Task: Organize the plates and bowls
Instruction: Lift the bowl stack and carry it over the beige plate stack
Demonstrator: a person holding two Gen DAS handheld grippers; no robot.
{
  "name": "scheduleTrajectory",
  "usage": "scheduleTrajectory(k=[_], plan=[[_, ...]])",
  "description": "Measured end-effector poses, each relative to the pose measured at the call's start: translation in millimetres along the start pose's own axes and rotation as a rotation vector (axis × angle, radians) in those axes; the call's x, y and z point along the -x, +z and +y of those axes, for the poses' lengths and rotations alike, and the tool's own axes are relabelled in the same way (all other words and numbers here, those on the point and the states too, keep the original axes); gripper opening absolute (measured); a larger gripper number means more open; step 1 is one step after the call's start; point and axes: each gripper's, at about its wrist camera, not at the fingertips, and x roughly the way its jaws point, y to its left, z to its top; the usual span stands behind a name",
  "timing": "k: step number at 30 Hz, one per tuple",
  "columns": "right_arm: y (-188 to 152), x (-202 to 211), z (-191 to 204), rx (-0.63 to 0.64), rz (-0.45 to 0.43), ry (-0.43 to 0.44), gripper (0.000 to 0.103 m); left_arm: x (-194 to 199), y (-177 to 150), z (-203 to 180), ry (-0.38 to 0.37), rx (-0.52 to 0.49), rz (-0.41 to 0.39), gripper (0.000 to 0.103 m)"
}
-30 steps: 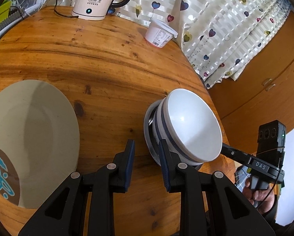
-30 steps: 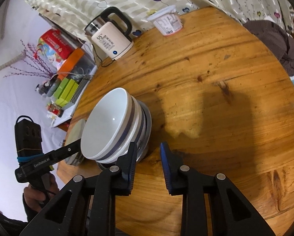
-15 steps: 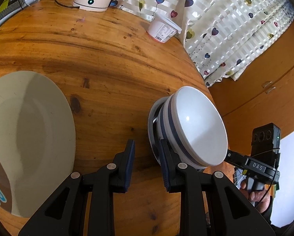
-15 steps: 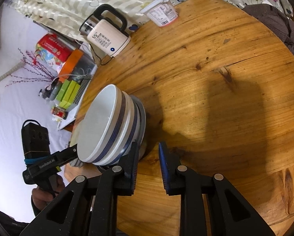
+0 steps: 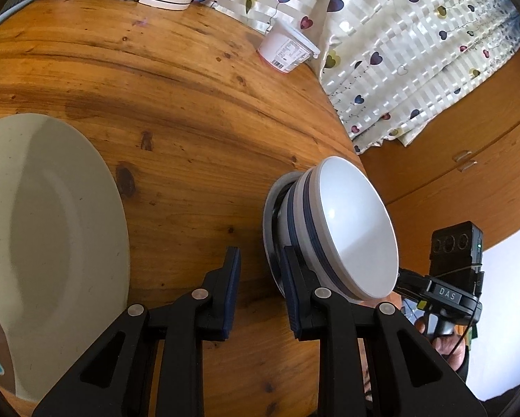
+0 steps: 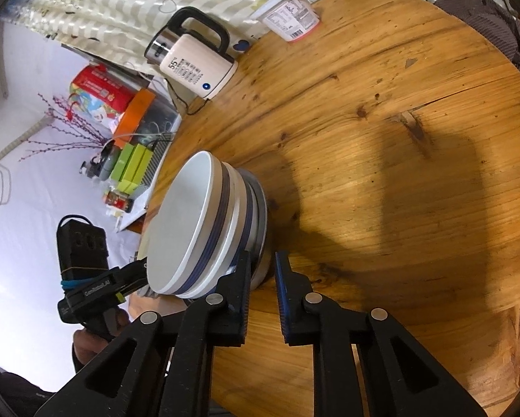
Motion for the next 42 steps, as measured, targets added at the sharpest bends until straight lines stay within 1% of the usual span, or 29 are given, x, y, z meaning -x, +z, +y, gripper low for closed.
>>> scheduleTrajectory(k=[2,5,8,13,15,16,30,42], plan=[[-0.7,0.5,-0.7,-0.001,0.001,0.005,0.013,-0.1,-0.2,-0.6,-0.018,-0.006,0.001,0.016],[0.2,0.5,-0.4,-0.004,-0.001,0.013,0.012,-0.6,0.3,-2.1,-0.032,-0.019,0.003,0.015],[1.0,0.0,1.2,0.001,-0.001,0.019,0.009,-1.0,0.8,-0.1,-0.050,-0.013,0.007,0.015],[0.6,0.1,2.3,0.004,-0.002,0.016,0.009,-1.8,0.6,5.4,-0.086,0.001,0.013,0.014],[0.6,0.0,2.3,0.006,-0.003,0.015,0.009,-2.2,1.0,6.2,-0.104,0.004,0.015,0.009],[0.5,-0.1,2.7,0.009,-0.004,0.012,0.008,-2.3,1.0,6.5,-0.106,0.006,0.015,0.009],[2.9,0.3,5.7,0.018,-0.002,-0.007,0.008,-2.5,0.9,3.3,-0.083,0.000,0.008,0.008],[4.2,1.1,9.2,0.027,-0.007,-0.005,0.008,2.2,3.0,-0.3,-0.078,-0.009,-0.005,0.008]])
